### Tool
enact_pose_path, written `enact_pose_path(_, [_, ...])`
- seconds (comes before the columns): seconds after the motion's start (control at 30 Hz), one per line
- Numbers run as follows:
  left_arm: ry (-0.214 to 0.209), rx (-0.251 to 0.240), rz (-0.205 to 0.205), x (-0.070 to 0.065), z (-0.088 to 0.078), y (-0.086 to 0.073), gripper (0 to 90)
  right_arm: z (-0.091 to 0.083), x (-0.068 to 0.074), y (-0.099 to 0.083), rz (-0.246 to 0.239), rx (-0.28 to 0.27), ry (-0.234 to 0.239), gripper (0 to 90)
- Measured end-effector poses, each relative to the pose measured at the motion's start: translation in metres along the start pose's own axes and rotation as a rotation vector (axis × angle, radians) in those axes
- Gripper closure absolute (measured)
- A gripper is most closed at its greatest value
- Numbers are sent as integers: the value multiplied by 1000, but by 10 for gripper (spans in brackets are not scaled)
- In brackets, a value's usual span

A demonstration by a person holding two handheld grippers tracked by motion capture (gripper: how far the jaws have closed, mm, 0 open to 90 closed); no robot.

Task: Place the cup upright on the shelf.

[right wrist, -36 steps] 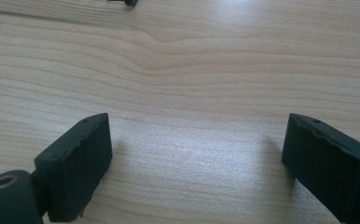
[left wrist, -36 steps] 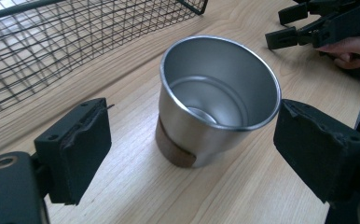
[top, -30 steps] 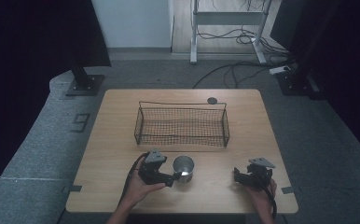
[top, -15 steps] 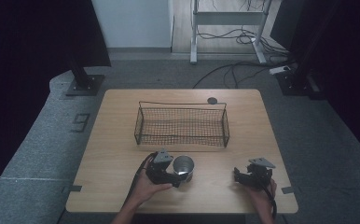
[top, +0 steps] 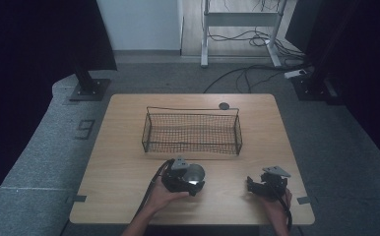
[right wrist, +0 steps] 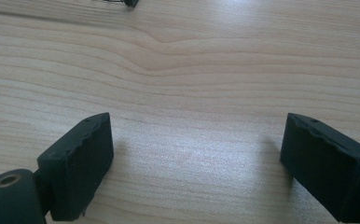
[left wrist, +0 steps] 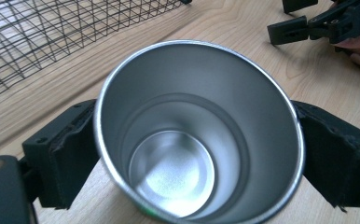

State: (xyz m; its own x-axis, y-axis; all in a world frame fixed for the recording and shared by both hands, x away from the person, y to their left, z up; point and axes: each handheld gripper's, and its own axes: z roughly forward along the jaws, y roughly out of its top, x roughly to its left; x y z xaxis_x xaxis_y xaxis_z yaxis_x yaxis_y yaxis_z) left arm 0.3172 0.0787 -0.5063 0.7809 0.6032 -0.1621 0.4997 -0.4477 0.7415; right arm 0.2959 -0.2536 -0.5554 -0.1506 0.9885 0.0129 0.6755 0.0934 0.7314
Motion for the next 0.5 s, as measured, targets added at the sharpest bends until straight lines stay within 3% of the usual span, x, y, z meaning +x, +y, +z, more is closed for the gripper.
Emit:
enact_pose_path(0.17, [0,6,-3,0,6,0,105,0,0,0,0,0,0,92])
enact_pose_path(0.5, [12,8,-1,2,3,2,128,0,0,0,0,0,1,94])
